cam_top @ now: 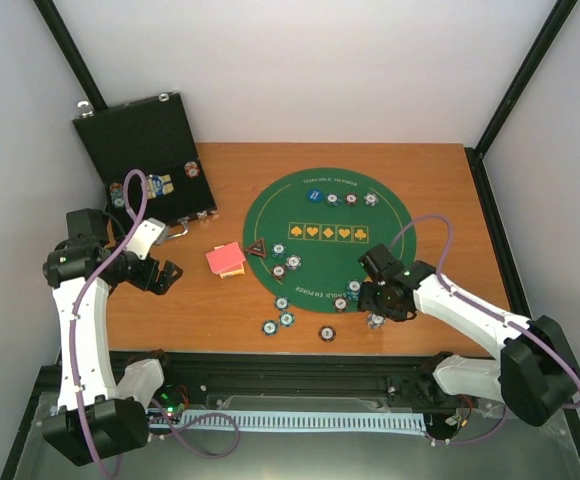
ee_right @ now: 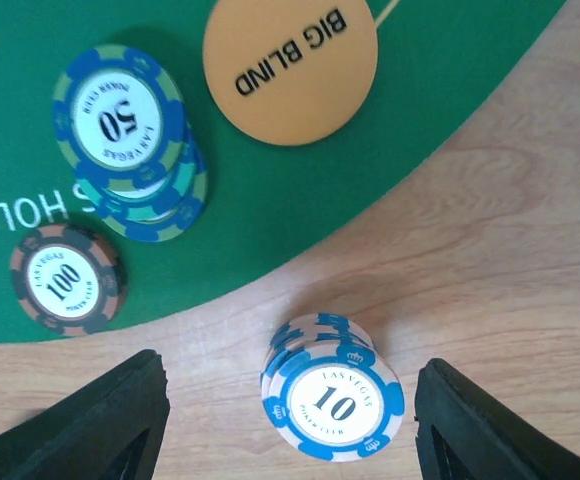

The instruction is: Distribute texas hold em gaming equipment

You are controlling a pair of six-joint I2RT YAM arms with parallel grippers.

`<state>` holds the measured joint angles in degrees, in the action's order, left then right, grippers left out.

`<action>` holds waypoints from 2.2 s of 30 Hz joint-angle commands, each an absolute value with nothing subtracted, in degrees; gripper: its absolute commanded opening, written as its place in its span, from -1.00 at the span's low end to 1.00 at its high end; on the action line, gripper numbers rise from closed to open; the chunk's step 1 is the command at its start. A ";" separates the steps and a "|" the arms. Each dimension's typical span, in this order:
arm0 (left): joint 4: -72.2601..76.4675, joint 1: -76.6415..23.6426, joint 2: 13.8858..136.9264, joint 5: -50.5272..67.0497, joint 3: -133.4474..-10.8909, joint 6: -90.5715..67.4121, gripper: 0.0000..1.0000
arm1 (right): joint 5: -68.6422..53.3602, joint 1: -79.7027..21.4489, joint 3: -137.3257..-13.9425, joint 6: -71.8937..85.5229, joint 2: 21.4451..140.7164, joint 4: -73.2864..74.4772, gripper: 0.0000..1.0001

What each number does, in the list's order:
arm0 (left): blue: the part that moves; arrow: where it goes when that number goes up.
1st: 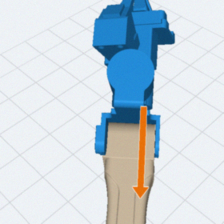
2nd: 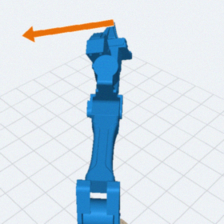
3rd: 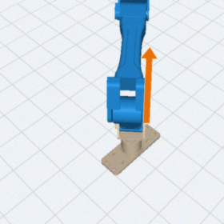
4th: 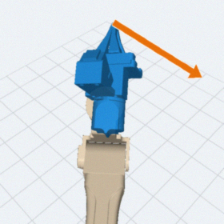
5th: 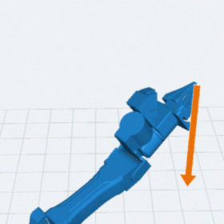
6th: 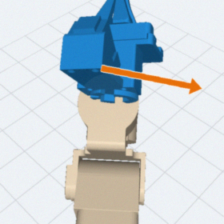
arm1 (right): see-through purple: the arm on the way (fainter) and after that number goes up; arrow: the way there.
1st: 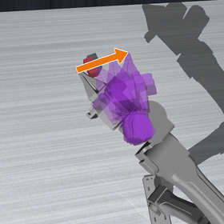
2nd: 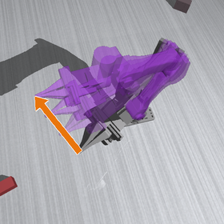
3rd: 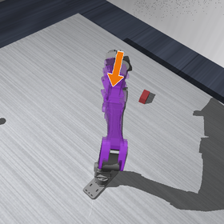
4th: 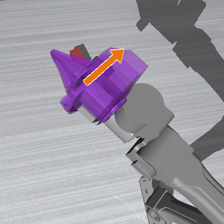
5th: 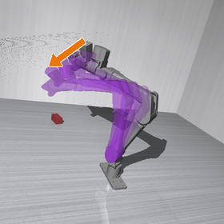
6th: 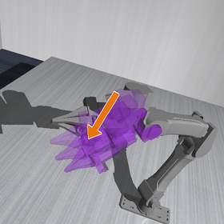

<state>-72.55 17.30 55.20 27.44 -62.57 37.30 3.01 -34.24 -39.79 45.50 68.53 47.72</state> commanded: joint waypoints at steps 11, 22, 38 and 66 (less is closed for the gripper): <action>-73.86 17.40 54.34 29.11 -64.25 37.79 1.00 | 3.31 -34.98 -34.69 47.96 70.69 43.53 0.37; -73.39 17.40 54.26 29.09 -63.90 37.71 1.00 | 2.15 -35.24 -33.19 47.83 71.68 41.22 0.17; -73.14 17.45 53.94 29.16 -63.56 37.59 1.00 | 2.61 -35.50 -33.63 47.85 69.98 42.97 -0.41; -73.88 17.45 53.58 28.78 -64.45 37.64 1.00 | 5.57 -25.52 -58.05 35.42 83.06 47.24 -0.45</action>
<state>-73.34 17.30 54.24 28.10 -62.57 37.32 4.97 -28.42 -56.64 39.35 78.96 49.01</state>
